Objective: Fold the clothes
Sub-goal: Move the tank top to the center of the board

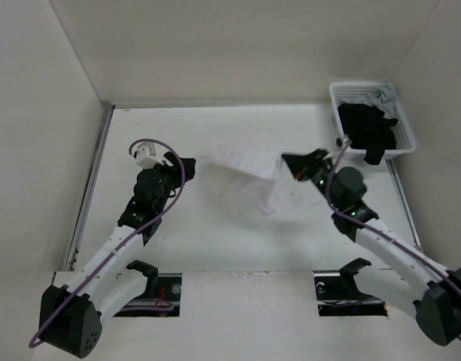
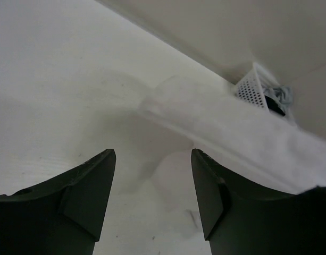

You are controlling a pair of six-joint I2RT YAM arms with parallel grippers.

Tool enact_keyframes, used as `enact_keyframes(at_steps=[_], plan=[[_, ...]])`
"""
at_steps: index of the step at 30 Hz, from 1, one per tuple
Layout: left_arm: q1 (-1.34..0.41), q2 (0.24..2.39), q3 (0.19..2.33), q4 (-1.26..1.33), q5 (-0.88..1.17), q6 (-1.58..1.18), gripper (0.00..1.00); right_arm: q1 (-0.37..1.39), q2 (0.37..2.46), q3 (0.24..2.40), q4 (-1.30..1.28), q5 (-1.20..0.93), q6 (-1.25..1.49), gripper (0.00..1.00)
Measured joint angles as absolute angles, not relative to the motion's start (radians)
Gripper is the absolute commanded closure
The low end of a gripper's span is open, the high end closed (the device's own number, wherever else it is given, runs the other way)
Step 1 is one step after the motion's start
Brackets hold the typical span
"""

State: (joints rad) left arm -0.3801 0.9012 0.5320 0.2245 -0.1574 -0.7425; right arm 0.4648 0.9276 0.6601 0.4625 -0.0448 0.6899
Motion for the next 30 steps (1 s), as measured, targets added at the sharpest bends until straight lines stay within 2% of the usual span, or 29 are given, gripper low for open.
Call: enact_keyframes(at_steps=[1,2,4,6,9,11,15,16,21,30], plan=[[-0.367,0.884,0.517,0.201,-0.159,-0.744,0.42,0.477,0.946,0.562,0.474,-0.045,0.715,0.94],[-0.360,0.875,0.504,0.178,-0.162,-0.745,0.43,0.487,0.979,0.456,0.469,-0.043,0.743,0.86],[-0.360,0.876,0.482,0.137,-0.166,-0.746,0.43,0.494,0.997,0.268,0.410,-0.037,0.801,0.65],[-0.371,0.900,0.462,0.097,-0.177,-0.746,0.44,0.495,0.941,0.142,0.333,-0.022,0.846,0.57],[-0.384,0.968,0.446,0.059,-0.210,-0.744,0.44,0.499,0.808,0.110,0.250,0.007,0.878,0.55],[-0.392,1.032,0.446,0.051,-0.243,-0.744,0.44,0.512,0.751,0.138,0.237,0.028,0.892,0.58],[-0.408,1.190,0.458,0.075,-0.302,-0.743,0.44,0.581,0.798,0.202,0.231,0.066,0.900,0.71],[-0.408,1.238,0.469,0.086,-0.310,-0.741,0.44,0.605,0.828,0.213,0.231,0.075,0.904,0.71],[-0.396,1.471,0.582,0.177,-0.321,-0.740,0.45,0.698,0.978,0.239,0.228,0.121,0.901,0.65],[-0.313,1.700,0.748,0.303,-0.294,-0.761,0.52,0.707,1.042,0.248,0.268,0.150,0.879,0.63]])
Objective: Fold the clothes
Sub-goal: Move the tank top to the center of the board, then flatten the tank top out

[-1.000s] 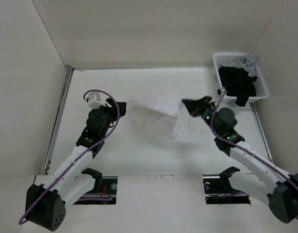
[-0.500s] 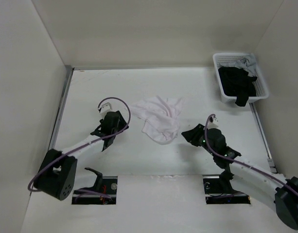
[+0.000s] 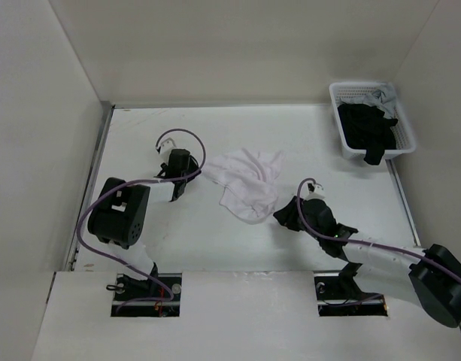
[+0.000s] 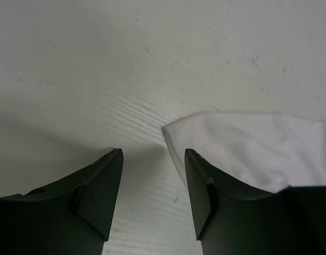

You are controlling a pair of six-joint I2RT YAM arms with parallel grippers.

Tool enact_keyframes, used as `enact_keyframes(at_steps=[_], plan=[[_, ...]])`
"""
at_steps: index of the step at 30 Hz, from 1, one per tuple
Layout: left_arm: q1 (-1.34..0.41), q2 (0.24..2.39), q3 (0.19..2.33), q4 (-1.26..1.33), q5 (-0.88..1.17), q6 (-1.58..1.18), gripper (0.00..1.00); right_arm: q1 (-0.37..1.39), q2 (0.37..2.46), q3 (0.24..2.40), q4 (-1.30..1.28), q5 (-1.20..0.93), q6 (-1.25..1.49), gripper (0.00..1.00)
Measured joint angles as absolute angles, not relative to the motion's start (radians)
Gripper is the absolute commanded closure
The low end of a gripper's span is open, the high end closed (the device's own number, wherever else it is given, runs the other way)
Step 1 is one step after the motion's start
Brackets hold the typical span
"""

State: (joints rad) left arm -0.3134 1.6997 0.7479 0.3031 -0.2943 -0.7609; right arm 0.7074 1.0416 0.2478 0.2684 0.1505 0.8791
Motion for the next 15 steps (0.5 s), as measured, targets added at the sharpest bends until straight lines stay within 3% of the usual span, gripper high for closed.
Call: enact_keyframes(at_steps=[5,11,15], plan=[[-0.295,1.789,0.831,0.334,-0.294,-0.758,0.54,0.707,1.071,0.248,0.302,0.151,0.867,0.62],[-0.308,1.840,0.871,0.368,-0.268,-0.743,0.66,0.705,1.089,0.248,0.324,0.151,0.852,0.61],[-0.307,1.839,0.862,0.376,-0.255,-0.739,0.66,0.690,1.088,0.248,0.332,0.151,0.841,0.59]])
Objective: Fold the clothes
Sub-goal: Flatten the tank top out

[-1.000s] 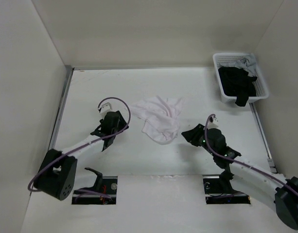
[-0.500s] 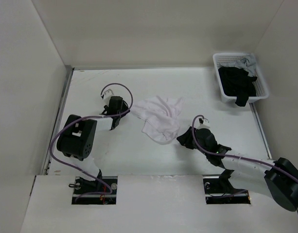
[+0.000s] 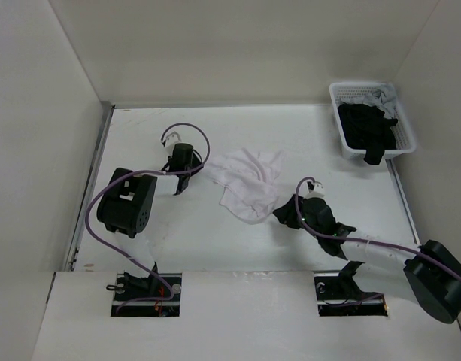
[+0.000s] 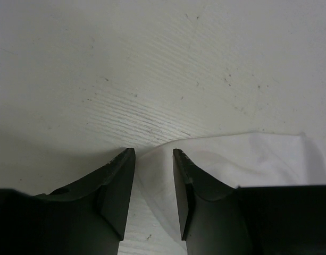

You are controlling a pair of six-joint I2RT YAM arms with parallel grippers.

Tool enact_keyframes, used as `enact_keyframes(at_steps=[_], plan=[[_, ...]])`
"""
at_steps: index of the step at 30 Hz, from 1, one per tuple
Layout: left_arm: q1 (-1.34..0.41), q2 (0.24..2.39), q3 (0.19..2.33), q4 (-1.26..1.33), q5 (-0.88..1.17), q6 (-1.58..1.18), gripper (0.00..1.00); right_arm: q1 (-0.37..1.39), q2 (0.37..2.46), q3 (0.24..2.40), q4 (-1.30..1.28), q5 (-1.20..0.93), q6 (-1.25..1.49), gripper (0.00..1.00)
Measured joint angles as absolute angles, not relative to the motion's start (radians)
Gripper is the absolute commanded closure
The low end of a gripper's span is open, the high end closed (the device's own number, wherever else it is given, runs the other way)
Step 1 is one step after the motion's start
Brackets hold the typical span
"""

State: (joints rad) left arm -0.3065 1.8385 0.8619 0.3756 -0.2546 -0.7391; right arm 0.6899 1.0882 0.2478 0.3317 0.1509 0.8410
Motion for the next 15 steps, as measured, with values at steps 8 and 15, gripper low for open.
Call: enact_keyframes(at_steps=[8,15], plan=[[-0.307,1.800,0.829,0.344,-0.287,-0.732,0.69,0.665,1.085,0.248,0.354,0.151,0.824,0.58],[-0.330,1.803,0.833,0.337,-0.303,-0.712,0.70,0.644,1.068,0.248,0.361,0.151,0.813,0.54]])
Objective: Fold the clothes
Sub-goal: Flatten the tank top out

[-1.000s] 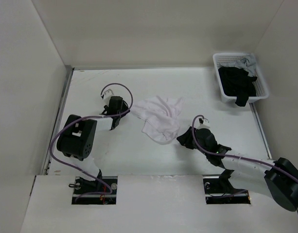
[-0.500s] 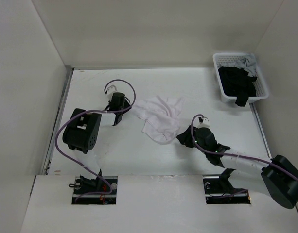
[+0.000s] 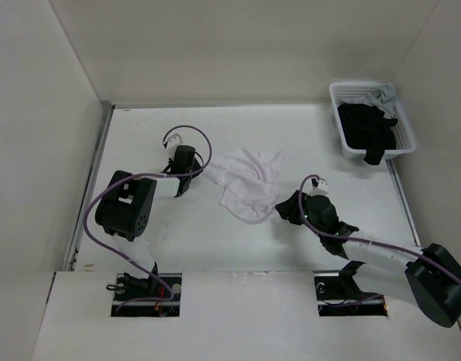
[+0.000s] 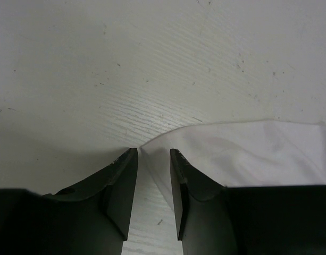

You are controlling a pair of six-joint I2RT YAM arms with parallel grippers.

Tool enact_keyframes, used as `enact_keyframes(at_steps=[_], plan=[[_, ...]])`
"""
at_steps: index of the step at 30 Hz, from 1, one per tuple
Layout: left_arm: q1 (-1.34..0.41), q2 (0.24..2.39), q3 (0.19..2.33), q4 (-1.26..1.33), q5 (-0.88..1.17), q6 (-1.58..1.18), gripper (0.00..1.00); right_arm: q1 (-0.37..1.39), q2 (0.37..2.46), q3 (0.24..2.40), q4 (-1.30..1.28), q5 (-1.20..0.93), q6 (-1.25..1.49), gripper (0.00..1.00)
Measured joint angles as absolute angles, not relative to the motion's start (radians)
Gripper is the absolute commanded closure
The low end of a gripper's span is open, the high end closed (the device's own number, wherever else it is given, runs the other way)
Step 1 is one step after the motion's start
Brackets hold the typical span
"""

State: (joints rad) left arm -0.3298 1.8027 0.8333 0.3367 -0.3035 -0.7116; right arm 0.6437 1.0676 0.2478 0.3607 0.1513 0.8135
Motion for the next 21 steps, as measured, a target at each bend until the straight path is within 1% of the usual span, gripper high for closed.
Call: enact_keyframes(at_steps=[2,6,11,14,18,21], plan=[[-0.331,1.804,0.838,0.332,-0.303,-0.708,0.71,0.635,1.065,0.248,0.364,0.151,0.810,0.53],[-0.332,1.815,0.851,0.324,-0.300,-0.702,0.85,0.621,1.065,0.248,0.368,0.151,0.807,0.52],[-0.332,1.827,0.860,0.324,-0.299,-0.699,0.95,0.610,1.058,0.248,0.368,0.151,0.804,0.51],[-0.327,1.827,0.860,0.324,-0.298,-0.700,0.97,0.596,1.050,0.248,0.368,0.153,0.802,0.47],[-0.324,1.811,0.846,0.321,-0.293,-0.711,0.98,0.564,1.064,0.248,0.368,0.162,0.802,0.45],[-0.323,1.706,0.780,0.279,-0.285,-0.722,0.98,0.552,1.119,0.254,0.367,0.164,0.805,0.44]])
